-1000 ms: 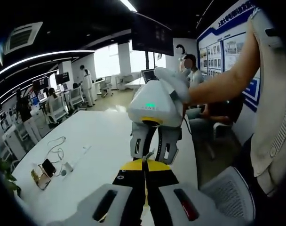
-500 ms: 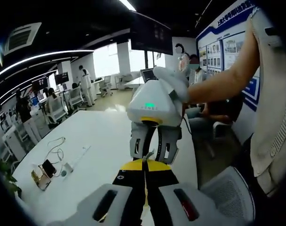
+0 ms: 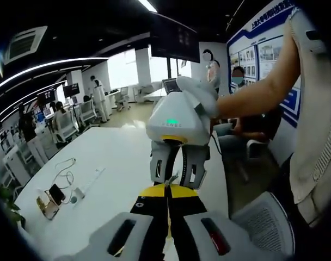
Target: Compare the silicone blocks by pressing each to a similar depth, holding the contact briefly, and releasing to observe deformation and rebound differences across the visible hardness samples.
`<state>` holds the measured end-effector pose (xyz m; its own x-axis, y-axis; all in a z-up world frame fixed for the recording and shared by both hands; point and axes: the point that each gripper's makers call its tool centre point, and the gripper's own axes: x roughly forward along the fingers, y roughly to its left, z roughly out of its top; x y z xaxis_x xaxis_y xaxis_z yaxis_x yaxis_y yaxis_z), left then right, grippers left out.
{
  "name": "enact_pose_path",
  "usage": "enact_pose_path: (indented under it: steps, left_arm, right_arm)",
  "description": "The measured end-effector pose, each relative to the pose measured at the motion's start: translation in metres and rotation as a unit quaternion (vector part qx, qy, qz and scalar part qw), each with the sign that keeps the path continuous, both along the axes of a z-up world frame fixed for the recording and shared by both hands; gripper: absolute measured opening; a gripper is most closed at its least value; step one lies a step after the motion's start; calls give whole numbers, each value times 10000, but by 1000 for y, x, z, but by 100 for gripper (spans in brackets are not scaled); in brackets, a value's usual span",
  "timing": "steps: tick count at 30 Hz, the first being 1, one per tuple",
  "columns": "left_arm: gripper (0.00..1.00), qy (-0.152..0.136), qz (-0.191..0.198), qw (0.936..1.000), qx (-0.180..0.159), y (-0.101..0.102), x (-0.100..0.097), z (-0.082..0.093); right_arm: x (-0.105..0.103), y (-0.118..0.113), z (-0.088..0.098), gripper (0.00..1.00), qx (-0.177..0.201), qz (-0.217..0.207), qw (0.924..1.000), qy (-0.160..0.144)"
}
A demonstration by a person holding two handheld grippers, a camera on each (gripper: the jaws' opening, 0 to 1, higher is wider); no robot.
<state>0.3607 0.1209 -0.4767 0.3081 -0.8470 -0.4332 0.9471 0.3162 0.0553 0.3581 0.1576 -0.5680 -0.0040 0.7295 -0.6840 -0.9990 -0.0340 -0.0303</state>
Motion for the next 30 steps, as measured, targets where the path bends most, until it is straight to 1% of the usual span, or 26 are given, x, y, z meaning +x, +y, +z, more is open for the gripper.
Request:
enact_pose_path:
  steps: [1, 4, 6, 7, 8, 10, 15, 16, 30]
  left_arm:
    - [0, -1, -3, 10000, 6, 0, 0, 0]
    - [0, -3, -14, 10000, 9, -1, 0, -1]
    - [0, -2, -25, 10000, -1, -1, -1, -1]
    - [0, -14, -23, 10000, -8, -1, -1, -1]
    - [0, -3, -19, 10000, -17, -2, -1, -1]
    - [0, 3, -9, 10000, -41, -2, -1, 0]
    - [0, -12, -15, 10000, -34, -4, -1, 1]
    - [0, -18, -11, 10000, -30, -4, -1, 1]
    - [0, -55, 27, 10000, 1, -3, 2, 1]
  right_arm:
    - [0, 0, 0, 8, -3, 3, 10000, -41]
    - [0, -1, -1, 8, -17, 10, 10000, -21]
    - [-1, -2, -1, 8, -31, 32, 10000, -87]
    - [-1, -2, -1, 8, -51, 24, 10000, -59]
    - [-1, -3, -1, 8, -52, 42, 9999, -124]
    - [-1, -3, 0, 8, -39, 20, 10000, -72]
    - [1, -3, 1, 8, -22, 17, 9999, -115]
    - [1, -4, 0, 8, -39, 6, 10000, -78]
    - [6, -2, 1, 11, 47, -28, 9999, -119]
